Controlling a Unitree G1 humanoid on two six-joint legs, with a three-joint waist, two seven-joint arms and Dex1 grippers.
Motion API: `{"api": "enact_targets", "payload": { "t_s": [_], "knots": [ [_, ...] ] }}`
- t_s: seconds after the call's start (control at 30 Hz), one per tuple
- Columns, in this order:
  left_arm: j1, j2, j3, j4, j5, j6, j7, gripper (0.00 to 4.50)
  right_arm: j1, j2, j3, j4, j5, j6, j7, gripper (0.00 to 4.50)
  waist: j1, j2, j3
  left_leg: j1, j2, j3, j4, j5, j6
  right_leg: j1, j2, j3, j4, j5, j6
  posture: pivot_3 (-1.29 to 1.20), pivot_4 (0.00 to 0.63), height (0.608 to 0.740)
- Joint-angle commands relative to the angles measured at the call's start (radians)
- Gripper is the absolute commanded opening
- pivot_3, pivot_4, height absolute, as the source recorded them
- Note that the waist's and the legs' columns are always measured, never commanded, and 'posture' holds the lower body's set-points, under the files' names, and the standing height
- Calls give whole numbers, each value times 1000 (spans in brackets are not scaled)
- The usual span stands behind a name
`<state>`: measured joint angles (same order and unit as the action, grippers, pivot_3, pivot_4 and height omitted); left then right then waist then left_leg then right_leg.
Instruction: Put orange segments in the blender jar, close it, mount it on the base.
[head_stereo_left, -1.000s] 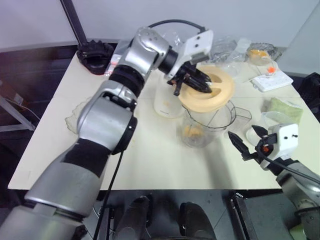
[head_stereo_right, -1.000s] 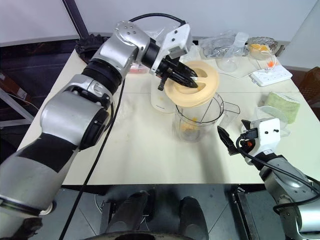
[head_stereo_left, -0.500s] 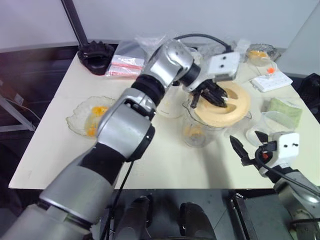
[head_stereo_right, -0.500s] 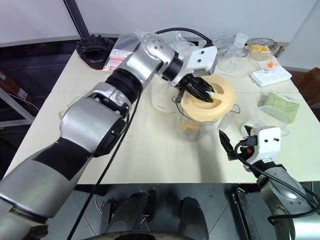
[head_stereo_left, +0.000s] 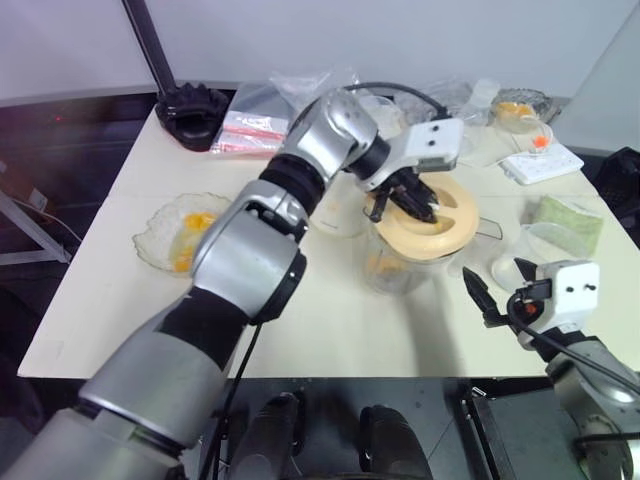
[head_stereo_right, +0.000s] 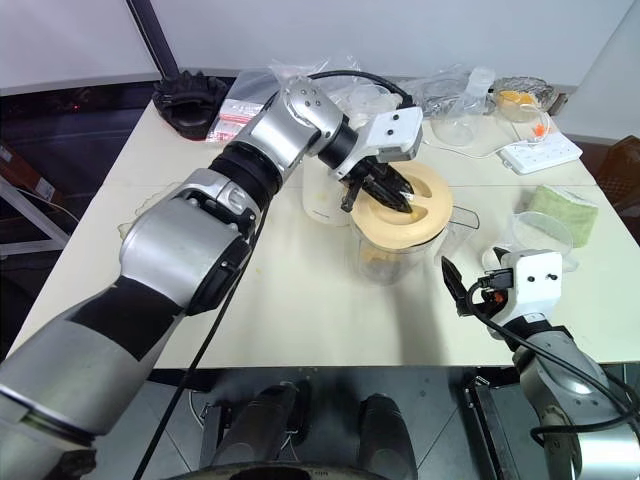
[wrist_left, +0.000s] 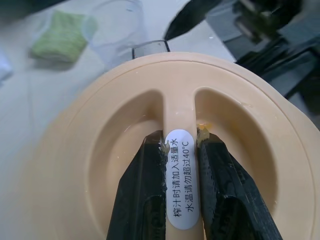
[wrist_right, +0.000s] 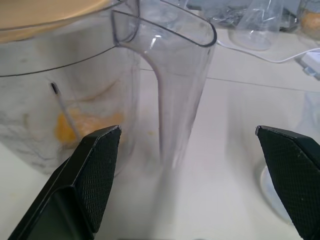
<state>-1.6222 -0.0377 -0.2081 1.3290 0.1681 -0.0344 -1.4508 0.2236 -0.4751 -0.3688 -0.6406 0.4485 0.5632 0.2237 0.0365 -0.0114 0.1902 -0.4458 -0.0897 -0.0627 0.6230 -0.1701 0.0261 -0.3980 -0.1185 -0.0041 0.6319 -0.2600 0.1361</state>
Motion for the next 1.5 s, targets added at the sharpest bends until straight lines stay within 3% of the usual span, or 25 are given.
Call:
{"api": "enact_targets", "payload": {
  "t_s": [0.03, 0.3, 0.97, 1.2, 1.23, 1.5],
  "knots": [
    [19, -17, 20, -4, -10, 10, 1, 285, -13, 7, -18, 0, -26, -26, -9, 4500, 2, 0, 0, 0, 0, 0, 0, 0, 0, 0, 0, 0, 0, 0, 0, 0, 150, 740],
    [60, -23, 11, -1, 21, -11, 68, 285, -23, 16, 30, 60, -112, -29, -30, 4500, 3, 0, -1, 3, 0, 0, 1, 0, 0, 4, 0, 0, 0, 0, 0, 0, 150, 740],
    [79, -42, 1, -10, 34, -31, 78, 285, -318, 69, 153, 446, -244, -205, -8, 4500, 1, 2, -2, 3, -1, -1, 4, 0, 0, 5, 0, 0, 0, 1, 1, 0, 150, 740],
    [97, -41, -4, -14, 42, -40, 72, 285, -324, 73, 154, 447, -262, -223, -10, 1087, 3, 3, -3, 3, -1, -1, 4, 0, 0, 5, 0, 0, 0, 1, 1, 0, 150, 740],
    [100, -40, -4, -14, 44, -42, 72, 285, -325, 72, 157, 445, -263, -219, -11, 926, 5, 3, -3, 4, -1, -1, 4, -1, 0, 7, 0, 0, 0, 1, 1, 0, 150, 740],
    [113, -45, 17, -15, 29, 4, 104, 285, -340, 72, 163, 450, -271, -216, -18, 926, 4, 3, -3, 4, -1, -3, 7, -2, -2, 8, 0, -1, -1, 1, 1, 0, 150, 740]
  ]
}}
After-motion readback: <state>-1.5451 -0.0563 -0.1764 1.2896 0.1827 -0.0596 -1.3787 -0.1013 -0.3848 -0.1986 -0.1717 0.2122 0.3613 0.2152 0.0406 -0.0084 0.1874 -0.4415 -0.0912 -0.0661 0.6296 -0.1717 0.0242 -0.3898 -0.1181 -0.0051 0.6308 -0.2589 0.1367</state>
